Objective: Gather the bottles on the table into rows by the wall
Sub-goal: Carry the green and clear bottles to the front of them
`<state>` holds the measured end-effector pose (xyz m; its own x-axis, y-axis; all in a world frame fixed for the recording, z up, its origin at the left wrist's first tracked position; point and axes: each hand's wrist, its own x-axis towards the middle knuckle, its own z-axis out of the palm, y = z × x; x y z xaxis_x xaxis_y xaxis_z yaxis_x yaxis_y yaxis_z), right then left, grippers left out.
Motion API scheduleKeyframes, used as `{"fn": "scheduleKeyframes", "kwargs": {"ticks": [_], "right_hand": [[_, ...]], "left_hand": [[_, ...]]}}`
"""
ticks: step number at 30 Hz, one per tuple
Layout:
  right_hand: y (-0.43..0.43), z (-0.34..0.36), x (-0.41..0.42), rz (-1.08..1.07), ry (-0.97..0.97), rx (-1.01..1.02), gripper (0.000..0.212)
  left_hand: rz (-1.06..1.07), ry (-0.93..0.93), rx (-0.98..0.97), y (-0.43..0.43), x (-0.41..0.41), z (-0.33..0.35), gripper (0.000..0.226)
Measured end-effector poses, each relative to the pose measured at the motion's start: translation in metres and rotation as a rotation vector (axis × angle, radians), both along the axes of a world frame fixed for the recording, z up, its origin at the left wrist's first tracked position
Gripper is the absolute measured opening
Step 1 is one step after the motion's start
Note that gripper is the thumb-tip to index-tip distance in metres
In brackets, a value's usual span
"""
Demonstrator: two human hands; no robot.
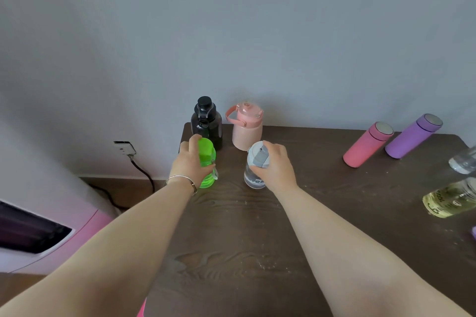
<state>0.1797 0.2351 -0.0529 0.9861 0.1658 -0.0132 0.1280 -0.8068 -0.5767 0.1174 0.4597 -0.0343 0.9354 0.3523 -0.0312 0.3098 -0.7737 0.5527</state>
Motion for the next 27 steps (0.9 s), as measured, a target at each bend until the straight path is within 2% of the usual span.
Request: {"fn": "scheduleKeyframes", "kwargs": {"ticks": [12, 27], "right_hand": [[0.029, -0.016, 0.026, 0.049, -0.009, -0.018, 0.076], [0.032, -0.015, 0.026, 0.061, 0.026, -0.097, 0.078]], "left_hand": [[0.011, 0.011, -0.037, 0.011, 0.036, -0.009, 0.082], [-0.026, 0.003, -0.005, 0.011, 0.031, -0.011, 0.084]]}}
